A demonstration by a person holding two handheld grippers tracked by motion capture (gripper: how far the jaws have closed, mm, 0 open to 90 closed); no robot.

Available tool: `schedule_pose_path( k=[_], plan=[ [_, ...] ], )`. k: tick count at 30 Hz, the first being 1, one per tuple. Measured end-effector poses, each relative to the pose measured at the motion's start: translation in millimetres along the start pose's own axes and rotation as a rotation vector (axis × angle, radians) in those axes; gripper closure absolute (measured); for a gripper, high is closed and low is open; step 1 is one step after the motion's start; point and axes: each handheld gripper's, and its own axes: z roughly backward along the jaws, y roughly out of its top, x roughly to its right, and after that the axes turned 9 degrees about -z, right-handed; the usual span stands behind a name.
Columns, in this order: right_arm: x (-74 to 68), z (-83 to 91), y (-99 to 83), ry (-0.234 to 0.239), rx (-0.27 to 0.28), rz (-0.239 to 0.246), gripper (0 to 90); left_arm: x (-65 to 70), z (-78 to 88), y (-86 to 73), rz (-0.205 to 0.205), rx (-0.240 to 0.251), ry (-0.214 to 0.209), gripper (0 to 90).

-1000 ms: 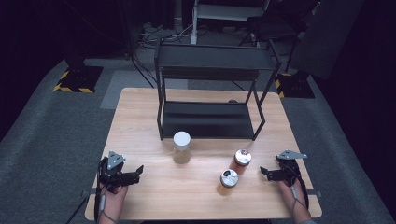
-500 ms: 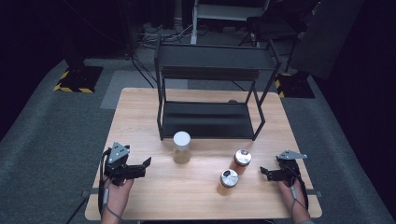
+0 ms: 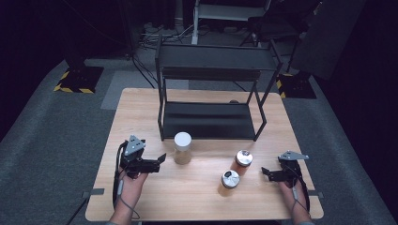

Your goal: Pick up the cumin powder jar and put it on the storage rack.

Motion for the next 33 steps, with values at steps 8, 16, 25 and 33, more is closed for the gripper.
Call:
schedule_pose_path(
  k=[8,16,25,33],
  plan=[
    [0.0,0.0,0.0,0.0,0.0,0.0,3.2,8.0,-15.2,10.1,-0.04,0.03,-0.024,2.9],
    [-2.8,0.5,-1.0,-0.012,0.002,-0.011,3.2,9.5,-35.5,14.8,-0.044,0.062,-0.063,4.2],
    [-3.7,0.5,-1.1,-0.016,0.003,-0.015,3.2,7.3,-59.3,19.2,-0.052,0.058,-0.102,5.8],
    [-3.7,0.4,-1.0,-0.016,0.002,-0.015,3.2,2.3,-78.2,20.1,-0.048,0.013,-0.125,12.6]
  ],
)
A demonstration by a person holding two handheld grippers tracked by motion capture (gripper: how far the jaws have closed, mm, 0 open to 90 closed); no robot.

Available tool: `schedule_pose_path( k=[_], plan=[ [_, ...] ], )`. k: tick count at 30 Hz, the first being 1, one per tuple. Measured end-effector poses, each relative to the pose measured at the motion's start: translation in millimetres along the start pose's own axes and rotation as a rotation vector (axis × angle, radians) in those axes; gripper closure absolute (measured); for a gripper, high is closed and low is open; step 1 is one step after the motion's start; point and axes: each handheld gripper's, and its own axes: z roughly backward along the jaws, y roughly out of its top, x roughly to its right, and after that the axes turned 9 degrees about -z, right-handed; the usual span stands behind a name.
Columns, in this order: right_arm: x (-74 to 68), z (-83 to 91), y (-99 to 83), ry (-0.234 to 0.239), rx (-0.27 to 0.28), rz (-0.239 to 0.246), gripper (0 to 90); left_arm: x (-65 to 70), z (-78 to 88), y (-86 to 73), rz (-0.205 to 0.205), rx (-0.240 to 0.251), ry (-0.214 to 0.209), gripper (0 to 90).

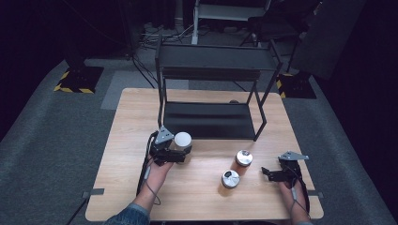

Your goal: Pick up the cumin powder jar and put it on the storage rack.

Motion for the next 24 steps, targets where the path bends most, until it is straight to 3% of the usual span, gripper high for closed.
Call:
schedule_pose_path(
  k=[4,8,12,17,24],
  plan=[
    [-0.1,0.0,0.0,0.0,0.0,0.0,3.2,6.7,-4.8,3.9,-0.031,-0.02,0.022,16.2],
    [-0.1,0.0,0.0,0.0,0.0,0.0,3.2,17.4,-5.4,6.7,-0.085,-0.02,0.052,29.5],
    [-0.1,0.0,0.0,0.0,0.0,0.0,3.2,21.1,-3.4,9.7,-0.095,-0.027,0.069,33.2],
    [-0.1,0.0,0.0,0.0,0.0,0.0,3.2,17.8,-0.7,16.4,-0.08,-0.048,0.058,33.4],
    [-0.3,-0.2,0.4,-0.001,-0.001,-0.001,3.0,10.5,9.9,39.4,-0.067,-0.019,0.051,33.4]
  ],
)
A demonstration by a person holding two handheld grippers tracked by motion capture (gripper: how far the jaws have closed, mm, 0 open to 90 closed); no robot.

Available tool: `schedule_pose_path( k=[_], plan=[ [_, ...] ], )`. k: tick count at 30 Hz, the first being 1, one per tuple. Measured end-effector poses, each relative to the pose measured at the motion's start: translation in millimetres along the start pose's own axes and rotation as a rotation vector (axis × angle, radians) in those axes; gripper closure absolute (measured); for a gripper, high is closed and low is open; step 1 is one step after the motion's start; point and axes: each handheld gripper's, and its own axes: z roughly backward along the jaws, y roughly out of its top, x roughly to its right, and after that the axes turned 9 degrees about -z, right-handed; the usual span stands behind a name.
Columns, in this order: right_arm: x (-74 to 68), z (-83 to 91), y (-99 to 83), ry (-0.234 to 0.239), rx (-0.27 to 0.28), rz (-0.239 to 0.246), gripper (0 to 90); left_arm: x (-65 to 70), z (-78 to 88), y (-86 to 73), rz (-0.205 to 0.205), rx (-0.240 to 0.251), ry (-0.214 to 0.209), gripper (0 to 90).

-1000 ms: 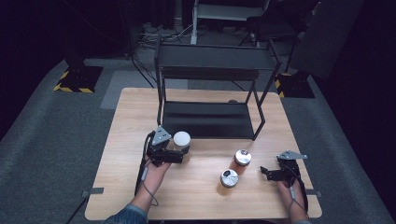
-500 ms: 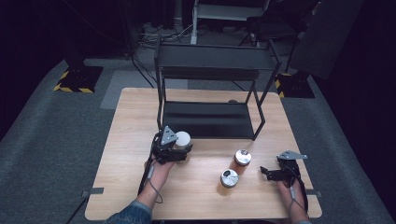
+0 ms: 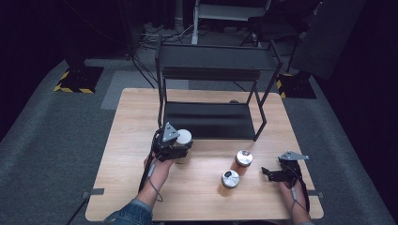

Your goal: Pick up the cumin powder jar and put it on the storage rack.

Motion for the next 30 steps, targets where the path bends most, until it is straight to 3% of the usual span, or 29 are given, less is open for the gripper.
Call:
schedule_pose_path(
  k=[9,21,30],
  plan=[
    [-0.6,-0.8,0.7,-0.001,0.0,-0.002,2.8,-19.2,-3.1,40.3,-0.009,-0.006,0.014,33.1],
    [-0.5,-0.8,0.7,0.0,0.0,-0.002,2.8,-43.6,-35.9,78.2,0.01,-0.066,0.04,33.2],
    [0.3,-0.8,0.6,0.008,0.0,0.006,2.8,-54.9,-65.1,92.0,0.026,-0.136,0.055,33.2]
  ],
)
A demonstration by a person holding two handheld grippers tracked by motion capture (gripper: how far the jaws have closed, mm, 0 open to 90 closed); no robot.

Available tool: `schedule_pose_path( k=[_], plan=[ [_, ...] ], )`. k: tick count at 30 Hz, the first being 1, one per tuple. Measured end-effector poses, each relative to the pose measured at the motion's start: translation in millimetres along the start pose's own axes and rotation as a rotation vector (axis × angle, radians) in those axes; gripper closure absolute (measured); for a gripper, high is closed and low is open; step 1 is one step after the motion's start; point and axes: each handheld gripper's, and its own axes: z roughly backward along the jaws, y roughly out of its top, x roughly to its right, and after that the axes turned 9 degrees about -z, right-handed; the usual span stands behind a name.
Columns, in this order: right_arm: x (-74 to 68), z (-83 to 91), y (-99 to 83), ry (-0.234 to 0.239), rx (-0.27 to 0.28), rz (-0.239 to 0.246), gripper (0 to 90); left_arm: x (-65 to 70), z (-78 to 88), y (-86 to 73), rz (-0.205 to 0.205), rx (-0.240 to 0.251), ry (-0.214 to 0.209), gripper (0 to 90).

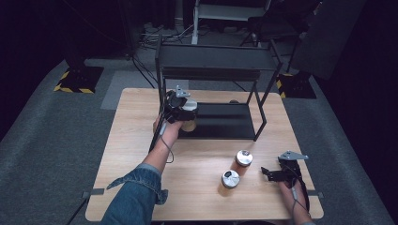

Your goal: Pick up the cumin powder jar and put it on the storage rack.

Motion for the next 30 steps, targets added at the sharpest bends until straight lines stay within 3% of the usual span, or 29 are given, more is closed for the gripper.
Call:
schedule_pose_path(
  k=[8,16,23,25,30],
  plan=[
    [0.9,0.0,0.1,0.009,-0.001,0.009,2.8,-1.2,-24.6,4.4,0.007,-0.073,0.025,33.3],
    [1.1,0.0,0.1,0.012,-0.002,0.011,2.9,-3.7,-33.3,2.6,0.019,-0.101,0.045,33.3],
    [1.0,0.0,0.1,0.012,-0.001,0.01,2.9,-3.2,-31.2,-9.3,0.045,-0.059,0.058,31.5],
    [1.1,0.0,0.0,0.012,-0.001,0.01,2.9,-3.1,-27.3,-11.1,0.052,-0.04,0.061,21.1],
    [1.0,0.0,0.1,0.011,-0.001,0.011,2.9,3.1,-3.0,-19.9,0.043,0.036,0.072,12.8]
  ],
)
